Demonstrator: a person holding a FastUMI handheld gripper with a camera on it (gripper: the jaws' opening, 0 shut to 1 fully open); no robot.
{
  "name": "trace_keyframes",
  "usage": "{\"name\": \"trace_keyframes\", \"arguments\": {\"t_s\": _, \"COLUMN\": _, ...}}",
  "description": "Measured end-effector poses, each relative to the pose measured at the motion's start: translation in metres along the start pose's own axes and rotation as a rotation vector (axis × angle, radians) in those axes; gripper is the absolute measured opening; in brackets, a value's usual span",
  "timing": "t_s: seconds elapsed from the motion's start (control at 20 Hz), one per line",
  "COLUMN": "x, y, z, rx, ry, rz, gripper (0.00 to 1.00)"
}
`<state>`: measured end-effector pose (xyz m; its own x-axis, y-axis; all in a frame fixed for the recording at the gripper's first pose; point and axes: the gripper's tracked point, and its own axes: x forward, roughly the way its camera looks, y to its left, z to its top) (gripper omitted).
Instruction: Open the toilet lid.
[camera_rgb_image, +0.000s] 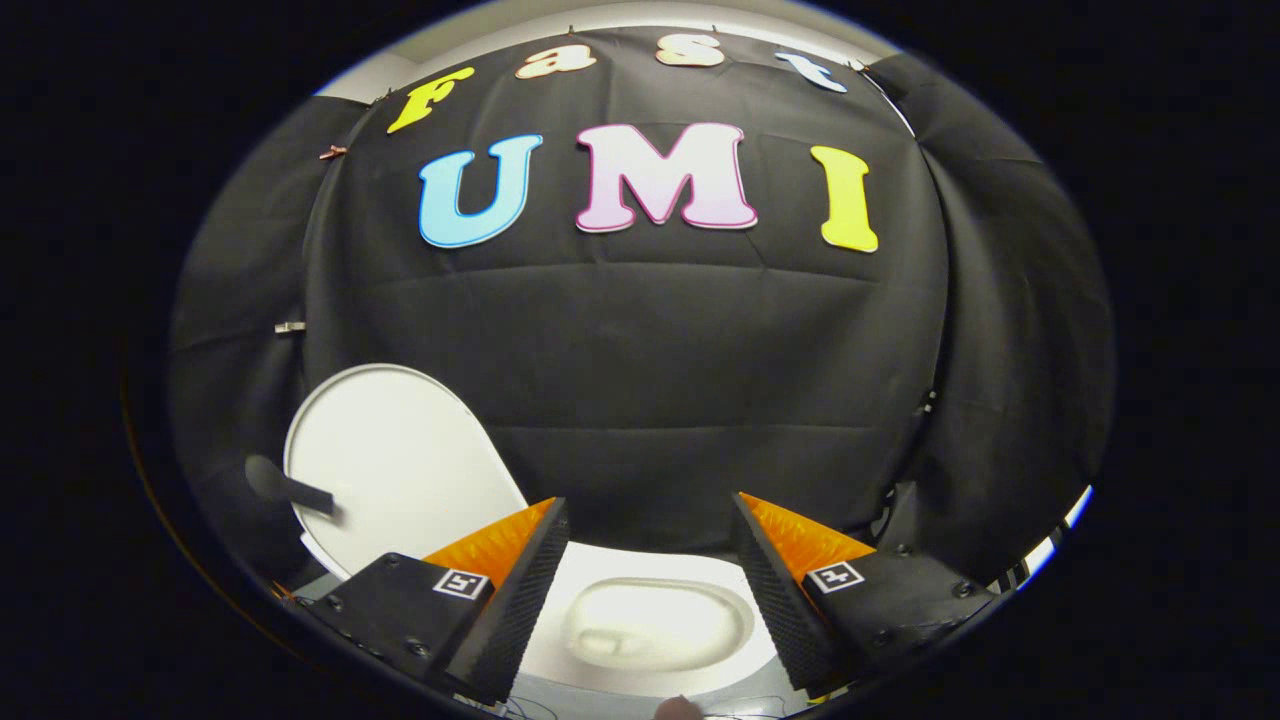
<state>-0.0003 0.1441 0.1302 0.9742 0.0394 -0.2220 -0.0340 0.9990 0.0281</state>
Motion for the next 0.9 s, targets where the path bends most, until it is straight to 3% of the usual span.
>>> {"name": "trace_keyframes", "arguments": {"t_s": 0.2, "x": 0.001, "y": -0.035, "z": -0.062, "rx": 0.036, "ry": 0.006, "rz": 0.020, "gripper": 1.00}}
{"name": "trace_keyframes", "arguments": {"t_s": 0.5, "x": 0.006, "y": -0.090, "z": -0.123, "rx": 0.056, "ry": -0.067, "rz": -0.048, "gripper": 0.99}}
{"name": "trace_keyframes", "arguments": {"t_s": 0.7, "x": 0.003, "y": -0.103, "z": -0.116, "rx": 0.071, "ry": -0.190, "rz": -0.054, "gripper": 0.99}}
{"name": "trace_keyframes", "arguments": {"t_s": 0.9, "x": 0.009, "y": -0.109, "z": -0.123, "rx": 0.054, "ry": -0.193, "rz": -0.059, "gripper": 0.99}}
